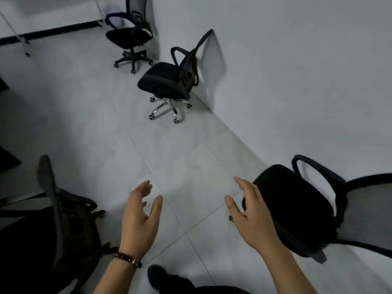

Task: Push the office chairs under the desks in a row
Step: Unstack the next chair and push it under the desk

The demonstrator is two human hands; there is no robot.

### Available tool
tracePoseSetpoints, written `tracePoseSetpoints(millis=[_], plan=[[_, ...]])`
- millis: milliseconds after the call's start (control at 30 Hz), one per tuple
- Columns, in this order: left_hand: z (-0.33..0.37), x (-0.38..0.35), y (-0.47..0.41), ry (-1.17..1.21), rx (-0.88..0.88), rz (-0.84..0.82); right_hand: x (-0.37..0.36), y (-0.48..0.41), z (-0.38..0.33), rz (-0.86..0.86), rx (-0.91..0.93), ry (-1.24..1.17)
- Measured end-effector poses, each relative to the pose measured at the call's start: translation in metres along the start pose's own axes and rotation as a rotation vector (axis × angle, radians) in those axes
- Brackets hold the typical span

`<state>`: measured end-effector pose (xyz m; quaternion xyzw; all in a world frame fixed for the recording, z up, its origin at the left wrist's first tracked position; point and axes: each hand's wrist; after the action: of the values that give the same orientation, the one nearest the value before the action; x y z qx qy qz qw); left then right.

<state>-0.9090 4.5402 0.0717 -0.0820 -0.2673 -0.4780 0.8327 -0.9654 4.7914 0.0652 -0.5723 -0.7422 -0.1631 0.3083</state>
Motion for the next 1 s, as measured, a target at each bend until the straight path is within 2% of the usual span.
tracePoseSetpoints(millis=[133,300,467,600,700,867,1000], plan=[[0.039,-0.105,0.071,-0.037,-0.075,-0.173,0.070,0.087,0.076,0.100,-0.147,-0.021],[0.088,-0.243,0.184,-0.026,-0.067,-0.407,0.175,0.203,0.169,0.166,-0.329,-0.001],[0.154,-0.350,0.268,-0.035,-0.092,-0.575,0.284,0.272,0.239,0.322,-0.401,0.034],[0.204,-0.410,0.291,-0.042,-0.148,-0.647,0.352,0.279,0.278,0.442,-0.438,0.009],[0.222,-0.458,0.287,-0.029,-0.163,-0.663,0.382,0.265,0.321,0.464,-0.452,0.000],[0.231,-0.545,0.267,-0.038,-0.053,-0.665,0.423,0.230,0.396,0.349,-0.449,0.064],[0.260,-0.596,0.251,-0.049,-0.001,-0.641,0.472,0.184,0.430,0.196,-0.366,0.139]])
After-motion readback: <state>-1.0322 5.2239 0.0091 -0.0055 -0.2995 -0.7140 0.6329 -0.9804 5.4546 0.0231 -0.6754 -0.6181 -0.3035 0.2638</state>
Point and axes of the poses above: each hand's wrist, its own y-axis away from the middle knuckle, its own x-axis out of the back of the hand, z = x × y, and after that the axes turned 10 degrees about x, right-handed
